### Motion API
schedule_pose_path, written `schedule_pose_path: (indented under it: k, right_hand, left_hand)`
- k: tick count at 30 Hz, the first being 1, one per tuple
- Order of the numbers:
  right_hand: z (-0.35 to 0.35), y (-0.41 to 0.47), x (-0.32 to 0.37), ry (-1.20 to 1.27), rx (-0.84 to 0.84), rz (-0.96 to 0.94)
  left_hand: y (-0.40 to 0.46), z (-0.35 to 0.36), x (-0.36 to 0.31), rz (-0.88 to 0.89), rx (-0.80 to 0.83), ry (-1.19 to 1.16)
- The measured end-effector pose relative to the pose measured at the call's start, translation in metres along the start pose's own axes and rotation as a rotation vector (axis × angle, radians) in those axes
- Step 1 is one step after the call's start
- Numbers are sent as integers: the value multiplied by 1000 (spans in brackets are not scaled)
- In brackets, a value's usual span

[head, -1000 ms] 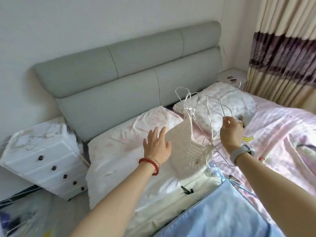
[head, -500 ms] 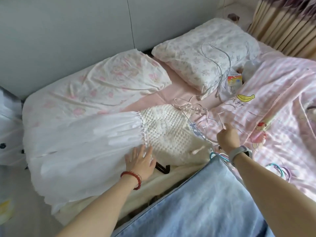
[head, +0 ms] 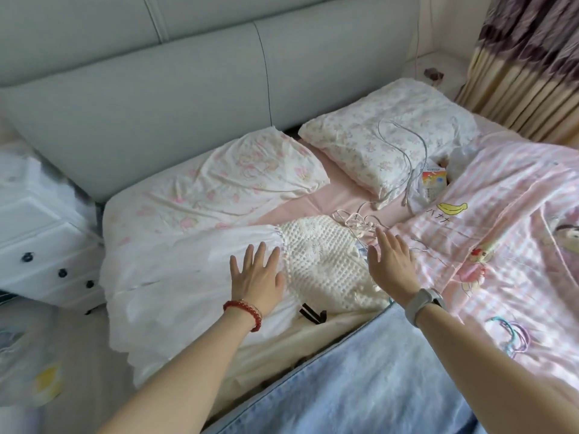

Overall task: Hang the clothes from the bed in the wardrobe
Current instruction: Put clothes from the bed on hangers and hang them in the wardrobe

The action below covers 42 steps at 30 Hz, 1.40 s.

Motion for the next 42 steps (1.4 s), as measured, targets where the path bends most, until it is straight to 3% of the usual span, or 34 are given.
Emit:
schedule_pose_path:
  k: [3, 11, 18, 21, 25, 28, 35, 42]
  right_hand:
    - [-8, -50, 54, 65, 4, -125]
    - [30, -268, 178, 76, 293, -557]
    - [67, -510, 207, 41, 574, -938]
    - [76, -609, 209, 3, 681, -1233]
    - [85, -720, 224, -50, 781, -1580]
    - [90, -797, 247, -117, 861, -1783]
    - [79, -962, 327, 51, 900, -2125]
    - [71, -1097, 424, 206, 893, -2291]
  left_hand:
    - [-55, -31, 18, -47, -128, -24]
    - [-299, -23, 89, -419, -188, -234]
    - [-586, 63, 90, -774, -53, -315]
    - [-692, 85, 78, -895, -177, -330]
    - [-815, 119, 68, -1272, -145, -358]
    - [-896, 129, 67, -1530, -212, -284]
    - [-1054, 98, 81, -1950, -414, -196]
    - [-1179, 43, 141, -2122, -487, -40]
Point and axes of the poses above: each hand's wrist, its own y-axis towards the middle knuckle, its own z-axis out of the palm, x = y × z, the point moved 3 cm from there along y, towards the middle knuckle
